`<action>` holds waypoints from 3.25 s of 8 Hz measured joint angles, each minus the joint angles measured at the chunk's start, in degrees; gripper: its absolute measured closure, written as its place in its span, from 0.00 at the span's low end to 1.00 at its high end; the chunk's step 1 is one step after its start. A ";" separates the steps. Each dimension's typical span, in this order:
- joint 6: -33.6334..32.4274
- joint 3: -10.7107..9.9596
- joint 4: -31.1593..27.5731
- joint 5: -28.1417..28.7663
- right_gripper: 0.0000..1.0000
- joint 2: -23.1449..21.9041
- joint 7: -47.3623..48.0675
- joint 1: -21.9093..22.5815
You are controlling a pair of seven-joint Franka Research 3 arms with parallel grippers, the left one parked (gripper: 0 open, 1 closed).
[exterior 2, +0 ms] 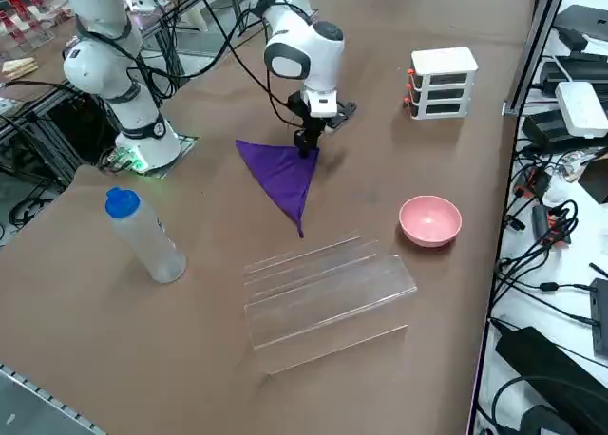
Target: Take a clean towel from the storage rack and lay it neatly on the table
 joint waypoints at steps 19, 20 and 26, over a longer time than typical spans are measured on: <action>-1.54 -0.25 2.17 -2.97 0.58 1.73 2.30 0.74; -1.55 -0.25 2.44 -3.49 0.58 2.13 3.14 0.85; -2.48 -0.25 4.48 -3.65 0.62 2.97 4.31 1.17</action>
